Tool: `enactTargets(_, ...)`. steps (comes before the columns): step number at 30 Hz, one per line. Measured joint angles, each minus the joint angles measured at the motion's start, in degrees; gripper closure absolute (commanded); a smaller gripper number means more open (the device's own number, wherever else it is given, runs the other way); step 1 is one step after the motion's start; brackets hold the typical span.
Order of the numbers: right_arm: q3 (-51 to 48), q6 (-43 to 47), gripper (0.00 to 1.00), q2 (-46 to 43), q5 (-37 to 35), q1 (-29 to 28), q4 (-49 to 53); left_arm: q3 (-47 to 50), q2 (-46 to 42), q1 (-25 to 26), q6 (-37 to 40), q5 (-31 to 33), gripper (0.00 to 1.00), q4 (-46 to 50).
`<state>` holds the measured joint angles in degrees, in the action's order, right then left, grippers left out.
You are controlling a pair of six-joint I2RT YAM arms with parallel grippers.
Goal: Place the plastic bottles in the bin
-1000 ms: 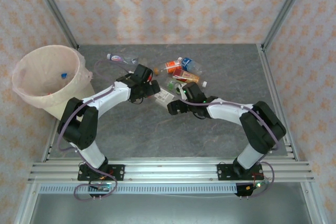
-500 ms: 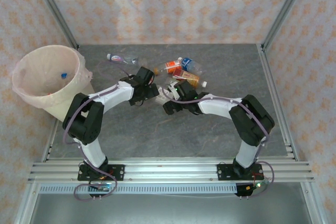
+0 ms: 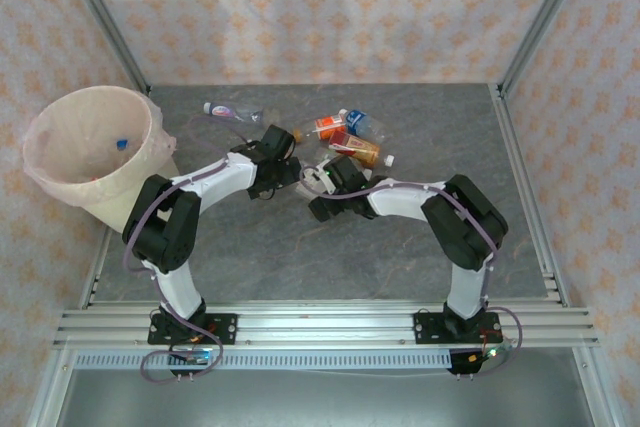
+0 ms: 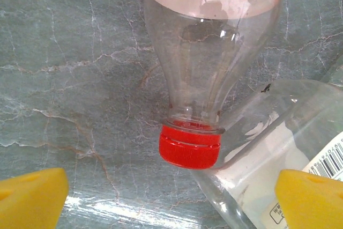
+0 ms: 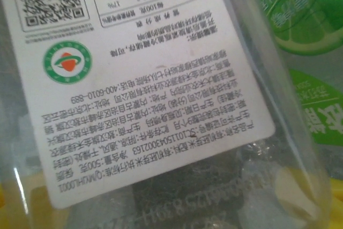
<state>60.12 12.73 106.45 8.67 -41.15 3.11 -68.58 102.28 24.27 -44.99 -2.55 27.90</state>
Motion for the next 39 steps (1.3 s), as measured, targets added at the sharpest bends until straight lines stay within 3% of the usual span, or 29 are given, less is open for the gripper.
enactTargets(4, -1.0, -0.8, 0.26, -0.1, -2.5, -0.3, -3.1, 0.0, -0.9, 0.0, 0.0, 0.0, 0.0, 0.4)
enactTargets(9, -5.5, -0.9, 0.32, -2.7, -4.2, -0.4, -7.1, 0.0, -6.4, 0.0, 0.5, -0.4, 0.0, 1.9)
enactTargets(14, -10.9, -1.6, 0.33, -8.5, -4.4, -0.5, -9.6, -0.1, -14.2, 0.0, 1.6, -4.3, 0.0, 0.9)
enactTargets(21, -16.6, -5.5, 0.34, -20.9, -2.5, -0.4, -15.6, 0.6, -22.7, 0.0, 3.1, -14.5, 0.0, -8.7)
enactTargets(31, -18.6, -14.0, 0.33, -30.1, 1.7, -0.4, -23.0, 3.2, -26.4, 0.4, 3.1, -18.6, 0.0, -13.8)
enactTargets(39, -18.4, -18.7, 0.33, -30.5, 8.8, -0.5, -25.7, 3.4, -26.4, 5.4, 4.8, -19.8, 0.0, -15.8)
